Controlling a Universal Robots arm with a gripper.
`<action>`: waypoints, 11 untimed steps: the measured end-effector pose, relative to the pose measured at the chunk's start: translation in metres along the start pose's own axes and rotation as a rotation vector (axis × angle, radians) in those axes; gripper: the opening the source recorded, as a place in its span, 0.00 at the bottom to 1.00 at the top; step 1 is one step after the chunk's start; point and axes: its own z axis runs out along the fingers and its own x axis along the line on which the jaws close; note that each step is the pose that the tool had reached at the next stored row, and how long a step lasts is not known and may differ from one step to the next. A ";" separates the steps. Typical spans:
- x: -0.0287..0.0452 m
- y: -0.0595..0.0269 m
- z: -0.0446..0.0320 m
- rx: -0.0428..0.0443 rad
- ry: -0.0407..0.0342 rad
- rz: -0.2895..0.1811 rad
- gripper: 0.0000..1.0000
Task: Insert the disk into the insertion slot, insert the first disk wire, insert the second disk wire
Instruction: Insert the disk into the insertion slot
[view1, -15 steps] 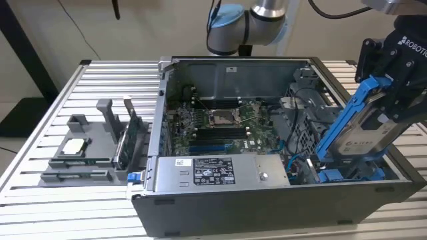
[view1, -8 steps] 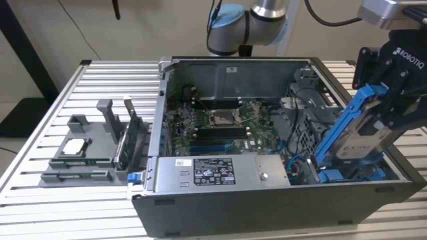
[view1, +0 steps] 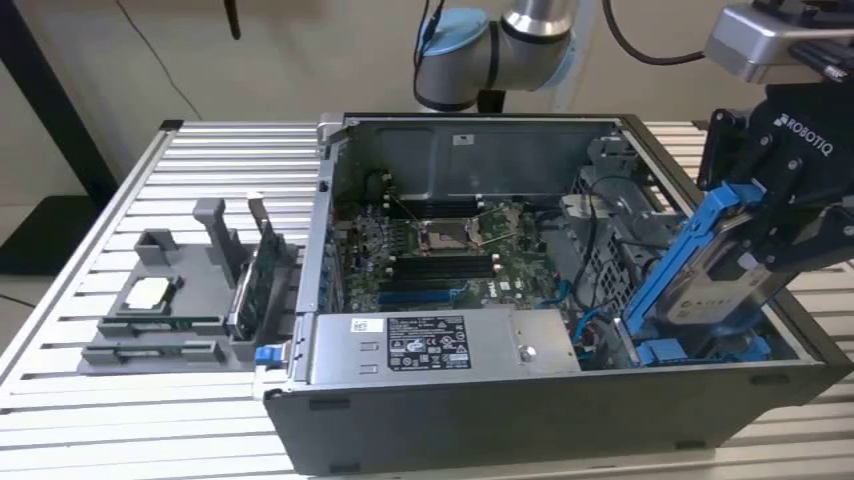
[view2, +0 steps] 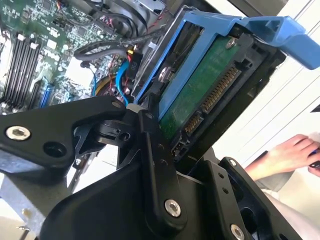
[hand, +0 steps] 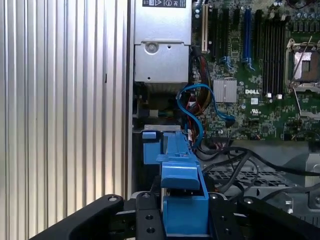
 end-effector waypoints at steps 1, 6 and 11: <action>0.0000 -0.0009 0.0009 0.0000 -0.0005 0.000 0.33; 0.0001 -0.0019 0.0068 0.0000 -0.0012 0.000 0.33; -0.0004 -0.0023 0.0153 0.0001 -0.0028 0.000 0.33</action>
